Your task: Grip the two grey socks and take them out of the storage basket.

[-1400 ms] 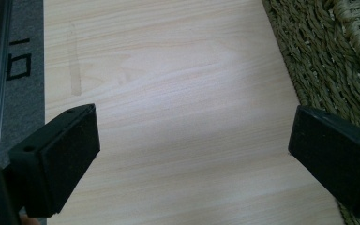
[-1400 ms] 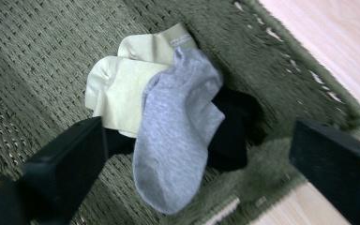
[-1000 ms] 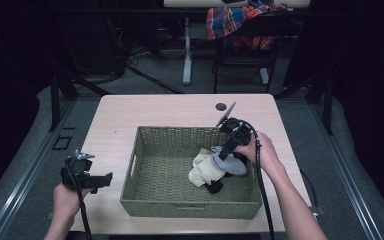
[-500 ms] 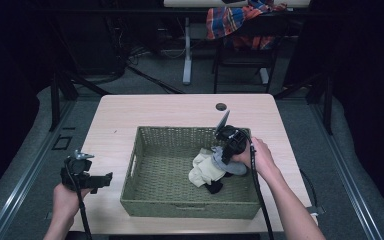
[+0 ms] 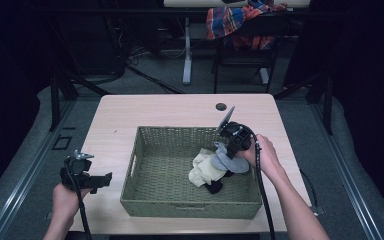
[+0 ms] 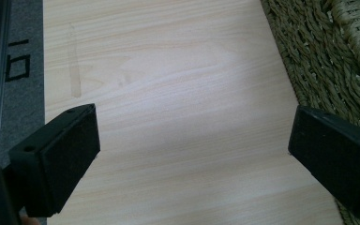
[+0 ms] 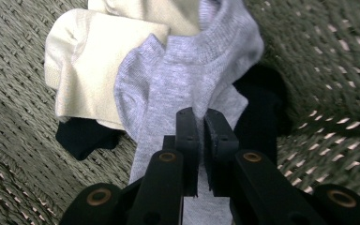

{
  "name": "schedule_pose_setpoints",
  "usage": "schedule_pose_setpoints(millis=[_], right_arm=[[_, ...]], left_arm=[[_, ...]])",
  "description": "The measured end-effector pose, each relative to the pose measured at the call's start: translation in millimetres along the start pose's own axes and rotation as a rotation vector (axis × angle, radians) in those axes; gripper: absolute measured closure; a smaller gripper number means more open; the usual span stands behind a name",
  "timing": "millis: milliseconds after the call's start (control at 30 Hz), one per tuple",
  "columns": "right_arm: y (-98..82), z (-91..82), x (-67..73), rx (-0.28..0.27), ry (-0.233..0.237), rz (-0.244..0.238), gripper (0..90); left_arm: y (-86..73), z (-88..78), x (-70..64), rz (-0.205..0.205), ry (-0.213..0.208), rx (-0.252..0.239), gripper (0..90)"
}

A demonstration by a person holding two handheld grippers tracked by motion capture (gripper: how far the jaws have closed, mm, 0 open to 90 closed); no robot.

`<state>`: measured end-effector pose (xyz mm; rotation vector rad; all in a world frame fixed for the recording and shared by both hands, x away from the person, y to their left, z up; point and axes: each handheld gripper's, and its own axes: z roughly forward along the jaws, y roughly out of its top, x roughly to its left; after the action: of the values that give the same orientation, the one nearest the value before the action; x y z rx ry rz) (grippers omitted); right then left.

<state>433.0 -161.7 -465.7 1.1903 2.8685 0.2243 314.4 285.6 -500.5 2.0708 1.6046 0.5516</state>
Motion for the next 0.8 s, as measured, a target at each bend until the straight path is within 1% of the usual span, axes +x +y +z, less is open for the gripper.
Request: schedule_pose_setpoints(millis=[33, 100, 167, 200, 233, 267, 300, 333, 367, 400, 433, 500, 533, 600, 800], right_arm=[[-0.6, -0.9, -0.1, -0.009, 0.001, 0.001, 85.9], [-1.5, -4.7, 0.6, -0.008, -0.007, 0.004, 85.9], [-2.7, -9.0, 0.4, -0.029, -0.003, 0.005, 85.9], [-2.7, -9.0, 0.4, -0.029, -0.003, 0.005, 85.9], [-3.6, -16.1, -0.2, -0.049, 0.003, 0.008, 85.9], [-3.8, -18.5, -0.6, -0.057, 0.002, 0.004, 85.9], [-4.1, -21.0, 0.0, -0.066, 0.01, 0.01, 85.9], [-4.1, -21.0, 0.0, -0.066, 0.01, 0.01, 85.9], [-4.0, -23.9, 0.1, -0.066, 0.005, 0.003, 85.9], [-4.1, -29.3, 0.6, -0.081, 0.004, 0.005, 85.9], [-4.0, -31.9, 1.1, -0.087, -0.003, 0.002, 85.9], [-4.0, -34.5, 1.5, -0.094, 0.0, -0.001, 85.9], [-3.7, -39.6, 2.5, -0.106, -0.003, -0.002, 85.8], [-3.8, -43.5, 3.8, -0.126, -0.009, -0.002, 85.8], [-5.9, -52.4, 6.2, -0.142, -0.013, -0.005, 85.7]], left_arm=[[0.2, 0.2, -0.8, 0.0, 0.0, -0.003, 2.5], [0.4, 0.2, -1.3, 0.002, -0.002, -0.001, 2.5], [0.2, 0.8, -1.2, 0.004, -0.001, 0.0, 2.4], [0.2, 0.8, -1.2, 0.004, -0.001, 0.0, 2.5], [0.0, 0.5, -0.6, 0.002, -0.001, 0.002, 2.4], [-0.2, 0.6, -0.3, 0.003, -0.001, 0.002, 2.4], [-0.4, 0.6, -0.1, 0.001, -0.002, 0.004, 2.5], [-0.4, 0.6, -0.1, 0.001, -0.002, 0.004, 2.4], [-0.8, 0.5, 0.2, 0.0, -0.002, 0.004, 2.4], [-1.6, 0.1, 0.7, -0.001, 0.001, 0.004, 2.4], [-1.6, 0.1, 0.7, -0.001, 0.001, 0.004, 2.4], [-2.6, -0.3, 1.5, -0.002, 0.0, 0.005, 2.5], [-3.2, -0.7, 2.1, -0.005, 0.001, 0.005, 2.5], [-3.5, -0.8, 2.5, -0.008, 0.004, 0.004, 2.5], [-1.6, 0.2, -0.2, -0.002, 0.003, 0.003, 2.5]])
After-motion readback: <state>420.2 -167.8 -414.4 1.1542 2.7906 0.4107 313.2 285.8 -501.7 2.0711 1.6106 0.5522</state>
